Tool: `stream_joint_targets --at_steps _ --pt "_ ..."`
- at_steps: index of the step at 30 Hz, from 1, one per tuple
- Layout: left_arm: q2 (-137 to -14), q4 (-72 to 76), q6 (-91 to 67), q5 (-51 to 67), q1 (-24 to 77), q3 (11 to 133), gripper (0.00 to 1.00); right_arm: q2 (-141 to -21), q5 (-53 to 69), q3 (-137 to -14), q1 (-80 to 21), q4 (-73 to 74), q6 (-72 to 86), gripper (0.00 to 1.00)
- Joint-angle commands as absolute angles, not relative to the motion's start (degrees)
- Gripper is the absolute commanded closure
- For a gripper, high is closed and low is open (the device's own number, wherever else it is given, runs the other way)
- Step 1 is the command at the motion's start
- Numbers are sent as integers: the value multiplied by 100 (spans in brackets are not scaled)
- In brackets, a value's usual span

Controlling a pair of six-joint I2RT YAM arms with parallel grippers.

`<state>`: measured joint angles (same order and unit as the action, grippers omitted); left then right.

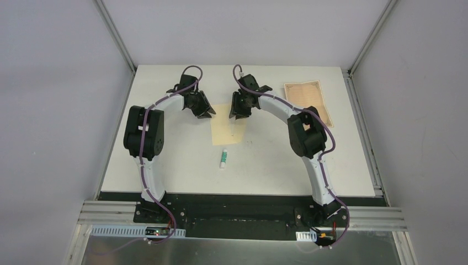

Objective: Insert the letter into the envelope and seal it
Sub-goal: Place the letter in the envelope.

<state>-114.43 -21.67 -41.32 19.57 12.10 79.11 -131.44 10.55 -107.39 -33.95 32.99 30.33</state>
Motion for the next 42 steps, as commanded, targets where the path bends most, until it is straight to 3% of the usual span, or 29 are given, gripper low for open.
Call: stream_joint_targets --at_steps 1,30,42 --pt "-11528 -2271 -3915 1787 1020 8369 68 -13229 868 -11089 -3358 3316 3049 62" --pt "-12481 -2350 -3971 1836 1098 9057 69 -14039 951 -12206 -3444 3746 3035 64" --pt "-12585 -2333 -4072 1959 1178 9260 69 -14157 920 -12474 -3511 3947 2904 58"
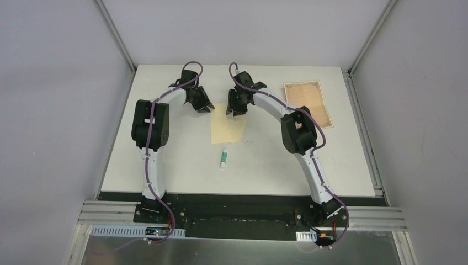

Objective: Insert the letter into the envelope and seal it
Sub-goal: Place the letter in the envelope.

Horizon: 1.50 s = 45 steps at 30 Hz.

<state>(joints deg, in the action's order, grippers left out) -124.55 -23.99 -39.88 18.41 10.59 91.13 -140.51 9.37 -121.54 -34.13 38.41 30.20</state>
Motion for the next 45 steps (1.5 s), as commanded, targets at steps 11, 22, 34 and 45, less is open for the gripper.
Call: stream_joint_targets --at_steps 11,22,34,45 --pt "-12530 -2418 -4061 1899 1133 9273 69 -14090 492 -12583 -3525 4233 2731 58" --pt "-12529 -2365 -4096 2012 1159 9263 69 -14282 544 -12842 -3559 4259 2735 60" --pt "-12625 -2276 -4174 2127 1241 9373 68 -14534 479 -13221 -3633 4399 2609 58" --pt "-12628 -2269 -4187 2161 1240 9423 68 -14621 396 -13451 -3665 4551 2347 48"
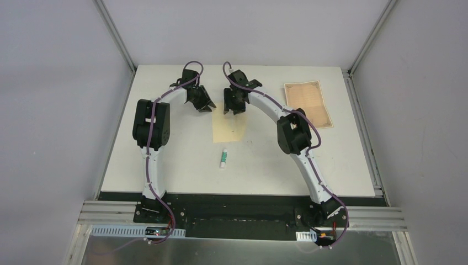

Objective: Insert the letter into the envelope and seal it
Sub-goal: Place the letter in the envelope.

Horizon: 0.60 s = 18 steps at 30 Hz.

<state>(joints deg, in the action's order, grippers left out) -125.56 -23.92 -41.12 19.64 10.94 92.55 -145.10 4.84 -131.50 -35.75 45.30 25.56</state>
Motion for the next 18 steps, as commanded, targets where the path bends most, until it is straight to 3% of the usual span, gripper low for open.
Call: stream_joint_targets --at_steps 1,11,18 --pt "-12615 -2278 -4180 2146 1237 9410 67 -14598 374 -13455 -3665 4566 2318 47" --pt "-12484 -2335 -4167 2094 1066 9469 65 -14059 697 -13417 -3488 4523 2194 36" --pt "-12388 -2393 -4116 2133 1020 9615 62 -13589 812 -13252 -3343 4563 2281 36"
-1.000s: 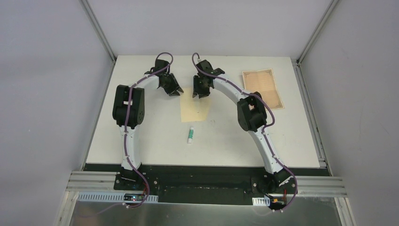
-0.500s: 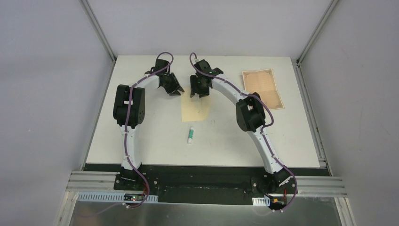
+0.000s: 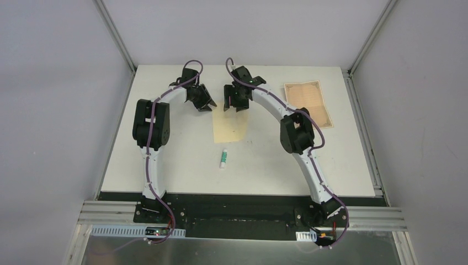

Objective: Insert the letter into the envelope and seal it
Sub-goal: Place the letter in the envelope, then pick up the letter from the center of the board.

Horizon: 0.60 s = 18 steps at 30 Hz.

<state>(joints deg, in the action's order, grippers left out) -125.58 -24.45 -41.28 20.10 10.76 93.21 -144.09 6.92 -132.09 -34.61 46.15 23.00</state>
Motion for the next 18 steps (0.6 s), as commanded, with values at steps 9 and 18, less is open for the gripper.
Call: stream_joint_targets --at_steps 9,18 --pt "-11991 -2437 -4122 2278 1025 9683 51 -12055 690 -11692 -2872 4173 2663 35" --pt "-11232 -2350 -4026 2569 1542 9380 39 -9871 717 -8487 -1615 2951 3428 32"
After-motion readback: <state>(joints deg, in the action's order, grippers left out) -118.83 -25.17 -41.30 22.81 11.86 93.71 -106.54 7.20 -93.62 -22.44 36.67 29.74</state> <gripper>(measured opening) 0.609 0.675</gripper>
